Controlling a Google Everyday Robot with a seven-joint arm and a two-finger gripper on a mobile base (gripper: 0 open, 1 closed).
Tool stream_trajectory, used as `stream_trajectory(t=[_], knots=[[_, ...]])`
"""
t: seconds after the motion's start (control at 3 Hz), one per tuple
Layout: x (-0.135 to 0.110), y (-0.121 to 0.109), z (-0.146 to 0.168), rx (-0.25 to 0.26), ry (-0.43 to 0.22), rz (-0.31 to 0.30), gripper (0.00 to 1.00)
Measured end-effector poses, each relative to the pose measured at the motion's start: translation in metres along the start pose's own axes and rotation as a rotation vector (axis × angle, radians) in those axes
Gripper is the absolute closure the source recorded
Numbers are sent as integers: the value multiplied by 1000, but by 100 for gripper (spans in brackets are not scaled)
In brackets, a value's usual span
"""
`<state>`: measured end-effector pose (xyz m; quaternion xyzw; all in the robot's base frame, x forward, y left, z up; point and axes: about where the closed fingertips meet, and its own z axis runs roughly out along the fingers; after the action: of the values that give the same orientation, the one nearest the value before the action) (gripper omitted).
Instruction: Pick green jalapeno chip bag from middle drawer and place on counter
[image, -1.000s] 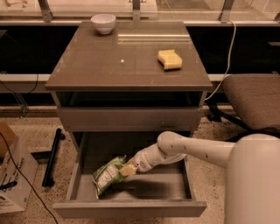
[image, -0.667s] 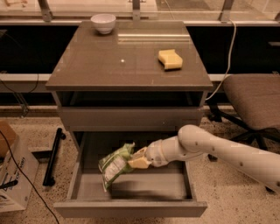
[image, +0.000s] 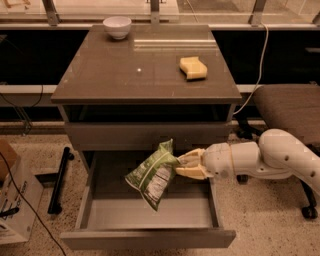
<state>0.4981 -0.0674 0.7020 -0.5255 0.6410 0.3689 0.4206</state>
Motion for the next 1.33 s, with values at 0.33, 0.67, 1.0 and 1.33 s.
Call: stream_trajectory(t=[0.33, 0.67, 1.0, 1.33], knots=[[-54, -5, -66, 44, -48, -146, 100], [-115, -21, -114, 82, -49, -285, 100], [-128, -29, -126, 108, -60, -306, 100], [-127, -28, -124, 103, -59, -304, 100]])
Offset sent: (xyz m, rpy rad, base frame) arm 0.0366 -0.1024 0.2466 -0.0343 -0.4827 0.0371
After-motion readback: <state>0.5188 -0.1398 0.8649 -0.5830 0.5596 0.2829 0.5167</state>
